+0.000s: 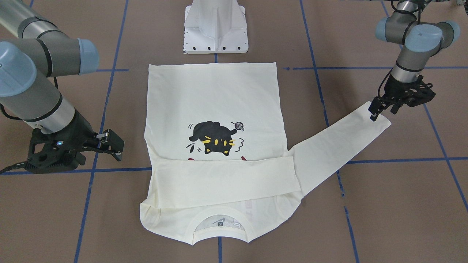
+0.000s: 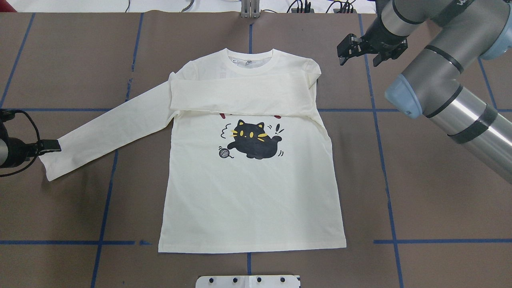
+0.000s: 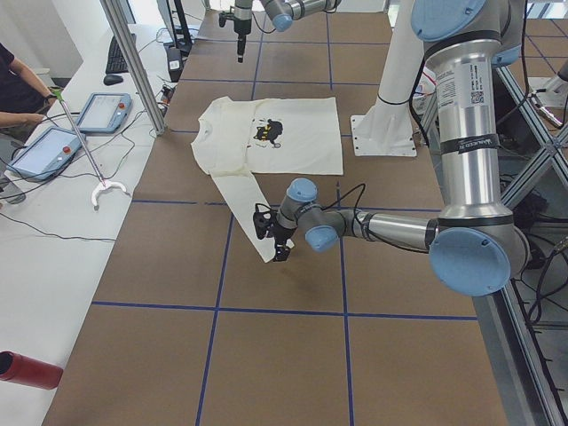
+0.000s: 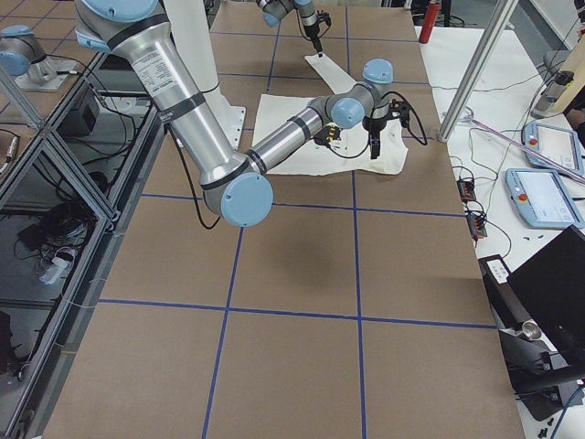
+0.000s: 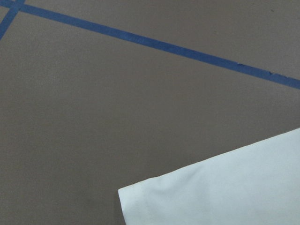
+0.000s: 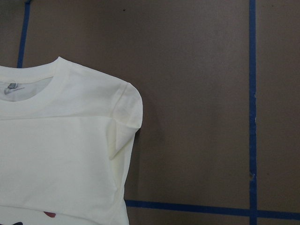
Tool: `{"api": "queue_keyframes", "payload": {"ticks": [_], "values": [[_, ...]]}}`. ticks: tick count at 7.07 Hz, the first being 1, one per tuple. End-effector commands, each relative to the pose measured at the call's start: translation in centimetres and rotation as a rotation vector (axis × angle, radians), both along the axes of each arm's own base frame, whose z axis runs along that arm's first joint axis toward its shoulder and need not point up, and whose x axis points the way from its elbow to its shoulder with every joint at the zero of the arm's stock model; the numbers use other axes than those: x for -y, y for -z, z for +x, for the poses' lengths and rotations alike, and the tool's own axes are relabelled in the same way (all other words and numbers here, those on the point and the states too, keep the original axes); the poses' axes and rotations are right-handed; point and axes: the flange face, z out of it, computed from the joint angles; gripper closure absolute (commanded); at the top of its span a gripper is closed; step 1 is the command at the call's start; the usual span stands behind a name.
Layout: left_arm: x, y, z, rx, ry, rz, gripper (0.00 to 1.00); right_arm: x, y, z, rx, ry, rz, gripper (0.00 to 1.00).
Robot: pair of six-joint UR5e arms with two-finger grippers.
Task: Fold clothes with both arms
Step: 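Release the sleeve and raise the right gripper while the left gripper grasps the other cuff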
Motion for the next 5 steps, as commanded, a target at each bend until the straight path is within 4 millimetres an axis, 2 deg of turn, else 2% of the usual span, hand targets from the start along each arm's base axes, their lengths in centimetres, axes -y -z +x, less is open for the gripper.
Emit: {"api": "queue_keyframes", "payload": {"ticks": [1,2,3,4,5], "values": [[-0.49,-0.97,0.64,0.013,-0.016,-0.013,0.02,-0.07,0.05,0.02,0.001,0.000,0.001,0.00],[-0.51,-0.87,0.66,0.010,-0.019,-0.013,0.04,-0.16,0.26,0.08,0.004,0.000,0.004,0.00],[-0.54,-0.89,0.68,0.009,-0.021,-0.016,0.11,-0.15,0.25,0.09,0.003,-0.001,0.005,0.00],[-0.53,-0.79,0.68,0.003,-0.012,-0.021,0.24,-0.15,0.25,0.09,0.003,-0.001,0.006,0.00],[-0.54,-0.70,0.69,-0.008,0.010,-0.041,0.43,-0.13,0.36,0.08,0.004,-0.002,0.006,0.00]]}}
